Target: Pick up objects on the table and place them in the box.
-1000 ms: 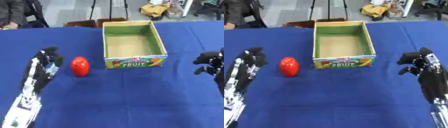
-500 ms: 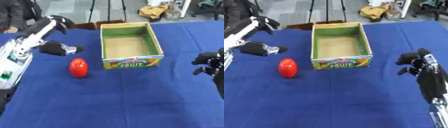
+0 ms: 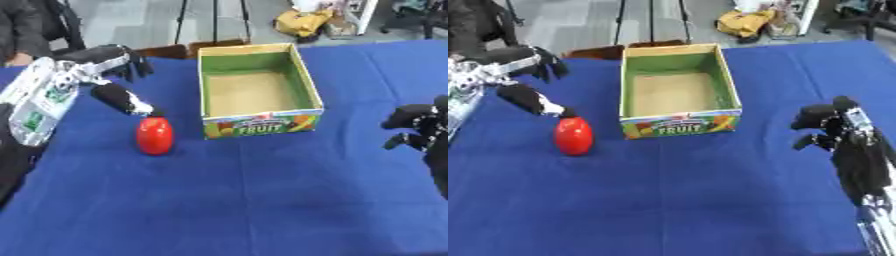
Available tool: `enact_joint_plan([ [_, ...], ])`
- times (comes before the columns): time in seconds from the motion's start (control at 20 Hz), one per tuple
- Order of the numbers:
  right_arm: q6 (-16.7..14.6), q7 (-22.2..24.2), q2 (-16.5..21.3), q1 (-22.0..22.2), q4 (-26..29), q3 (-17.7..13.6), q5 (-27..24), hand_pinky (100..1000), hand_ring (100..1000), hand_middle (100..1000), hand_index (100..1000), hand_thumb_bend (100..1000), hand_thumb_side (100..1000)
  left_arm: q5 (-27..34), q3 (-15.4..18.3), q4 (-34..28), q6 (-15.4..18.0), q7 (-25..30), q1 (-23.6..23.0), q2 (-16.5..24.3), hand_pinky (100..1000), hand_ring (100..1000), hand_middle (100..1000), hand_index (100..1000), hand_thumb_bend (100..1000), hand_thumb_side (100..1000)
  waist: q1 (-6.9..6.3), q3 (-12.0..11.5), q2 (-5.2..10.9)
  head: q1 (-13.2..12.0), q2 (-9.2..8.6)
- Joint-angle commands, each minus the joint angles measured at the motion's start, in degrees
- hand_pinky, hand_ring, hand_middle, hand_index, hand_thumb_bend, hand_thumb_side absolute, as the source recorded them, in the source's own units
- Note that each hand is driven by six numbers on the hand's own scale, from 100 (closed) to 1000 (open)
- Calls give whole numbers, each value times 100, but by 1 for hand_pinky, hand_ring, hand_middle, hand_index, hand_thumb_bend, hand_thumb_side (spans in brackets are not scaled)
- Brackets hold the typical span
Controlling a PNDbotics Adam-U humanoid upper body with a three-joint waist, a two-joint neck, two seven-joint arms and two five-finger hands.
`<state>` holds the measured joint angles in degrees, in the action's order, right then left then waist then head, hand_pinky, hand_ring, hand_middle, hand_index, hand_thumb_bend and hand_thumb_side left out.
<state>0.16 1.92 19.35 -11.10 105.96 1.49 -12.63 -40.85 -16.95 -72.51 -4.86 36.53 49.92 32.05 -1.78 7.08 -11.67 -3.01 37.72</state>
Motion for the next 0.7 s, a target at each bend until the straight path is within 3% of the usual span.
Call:
enact_joint_plan([
  [0.05,2,11,122,-45,56,-14,29,464,650,588,674,100,966,-149,-44,224,110,120,150,-27,704,636,649,803,684,459,5,11,88,5,11],
  [0.7,7,16,108,-54,59,-8,28,464,650,588,674,100,967,-493,-97,810,210,-121,79,-408,661,605,618,781,646,446,2,22,61,-15,6],
])
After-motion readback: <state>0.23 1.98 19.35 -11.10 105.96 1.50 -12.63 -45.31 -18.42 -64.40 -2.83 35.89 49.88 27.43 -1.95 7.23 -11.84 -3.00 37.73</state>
